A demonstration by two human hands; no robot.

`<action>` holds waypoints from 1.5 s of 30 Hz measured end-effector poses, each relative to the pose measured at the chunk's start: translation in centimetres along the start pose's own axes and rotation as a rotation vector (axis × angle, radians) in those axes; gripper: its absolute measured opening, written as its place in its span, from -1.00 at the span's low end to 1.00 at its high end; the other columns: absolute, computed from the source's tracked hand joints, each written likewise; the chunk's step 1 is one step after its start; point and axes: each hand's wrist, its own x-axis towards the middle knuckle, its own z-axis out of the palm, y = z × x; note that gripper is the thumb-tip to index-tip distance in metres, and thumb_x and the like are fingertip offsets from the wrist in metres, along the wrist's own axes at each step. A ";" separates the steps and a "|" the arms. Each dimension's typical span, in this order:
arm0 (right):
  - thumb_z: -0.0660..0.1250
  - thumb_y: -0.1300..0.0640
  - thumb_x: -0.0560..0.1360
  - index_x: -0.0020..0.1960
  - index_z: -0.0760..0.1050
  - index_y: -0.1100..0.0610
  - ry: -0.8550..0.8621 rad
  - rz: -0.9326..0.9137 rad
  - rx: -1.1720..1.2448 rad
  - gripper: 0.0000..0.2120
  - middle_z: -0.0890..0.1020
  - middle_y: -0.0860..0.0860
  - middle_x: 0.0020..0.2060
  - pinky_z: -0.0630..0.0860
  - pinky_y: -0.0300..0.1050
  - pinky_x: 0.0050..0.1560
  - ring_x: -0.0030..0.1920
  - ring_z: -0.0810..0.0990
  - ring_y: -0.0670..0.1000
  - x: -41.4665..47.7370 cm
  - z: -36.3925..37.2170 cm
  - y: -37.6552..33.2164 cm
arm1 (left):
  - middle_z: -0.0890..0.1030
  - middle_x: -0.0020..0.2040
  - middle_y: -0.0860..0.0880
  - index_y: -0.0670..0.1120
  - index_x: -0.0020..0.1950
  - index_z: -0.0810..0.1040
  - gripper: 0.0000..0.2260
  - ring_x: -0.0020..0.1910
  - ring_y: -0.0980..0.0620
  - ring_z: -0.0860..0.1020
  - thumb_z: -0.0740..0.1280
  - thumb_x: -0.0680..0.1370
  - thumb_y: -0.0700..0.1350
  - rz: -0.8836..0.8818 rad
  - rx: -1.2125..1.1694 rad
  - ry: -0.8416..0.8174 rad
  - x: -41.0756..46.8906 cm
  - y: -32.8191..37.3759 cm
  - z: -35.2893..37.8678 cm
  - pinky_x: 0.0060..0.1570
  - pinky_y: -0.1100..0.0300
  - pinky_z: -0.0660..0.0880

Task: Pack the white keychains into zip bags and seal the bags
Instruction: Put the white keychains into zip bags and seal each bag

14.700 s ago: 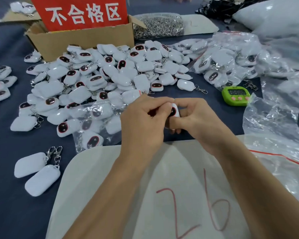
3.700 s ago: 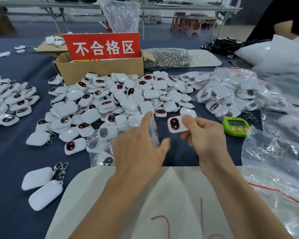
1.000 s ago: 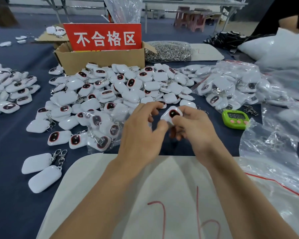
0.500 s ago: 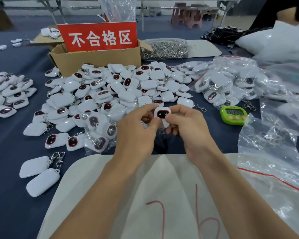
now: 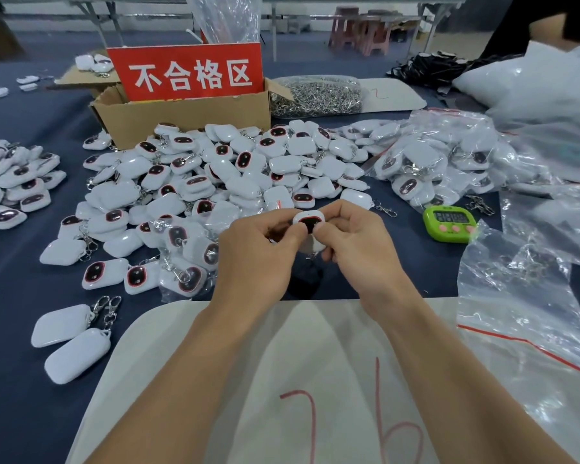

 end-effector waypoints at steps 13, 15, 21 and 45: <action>0.43 0.28 0.48 0.05 0.62 0.07 -0.112 -0.029 0.082 -0.81 0.73 -0.02 -0.26 0.50 -0.32 -0.30 -0.29 0.64 -0.12 -0.3 0.1 -0.2 | 0.66 -0.27 0.36 0.45 -0.29 0.60 -0.69 -0.19 0.32 0.63 0.48 0.50 0.01 -0.047 0.001 0.044 0.2 -0.1 -0.2 -0.22 0.43 0.48; 0.45 0.34 0.48 0.04 0.62 0.06 -0.111 -0.031 0.080 -0.77 0.73 -0.01 -0.28 0.50 -0.32 -0.34 -0.35 0.60 -0.11 -0.3 0.0 -0.2 | 0.63 -0.29 0.40 0.55 -0.29 0.55 -0.58 -0.20 0.34 0.62 0.48 0.51 -0.02 -0.018 0.012 0.052 0.0 0.1 0.0 -0.21 0.48 0.47; 0.51 0.31 0.41 -0.11 0.65 -0.03 -0.075 -0.051 0.068 -0.76 0.74 0.06 -0.27 0.53 -0.25 -0.32 -0.31 0.66 0.00 -0.2 -0.5 -0.1 | 0.65 -0.30 0.36 0.48 -0.28 0.58 -0.65 -0.30 0.31 0.61 0.48 0.52 -0.01 0.009 0.053 0.042 -0.3 0.0 0.3 -0.29 0.48 0.41; 0.25 0.30 0.62 -0.07 0.75 0.02 -0.077 -0.143 0.118 -0.67 0.68 0.05 -0.33 0.51 -0.19 -0.33 -0.37 0.56 0.02 -0.4 0.4 -0.7 | 0.71 -0.11 0.30 0.30 -0.03 0.71 -0.75 -0.26 0.29 0.60 0.51 0.45 -0.08 0.002 -0.144 0.138 0.4 0.0 -0.7 -0.19 0.45 0.46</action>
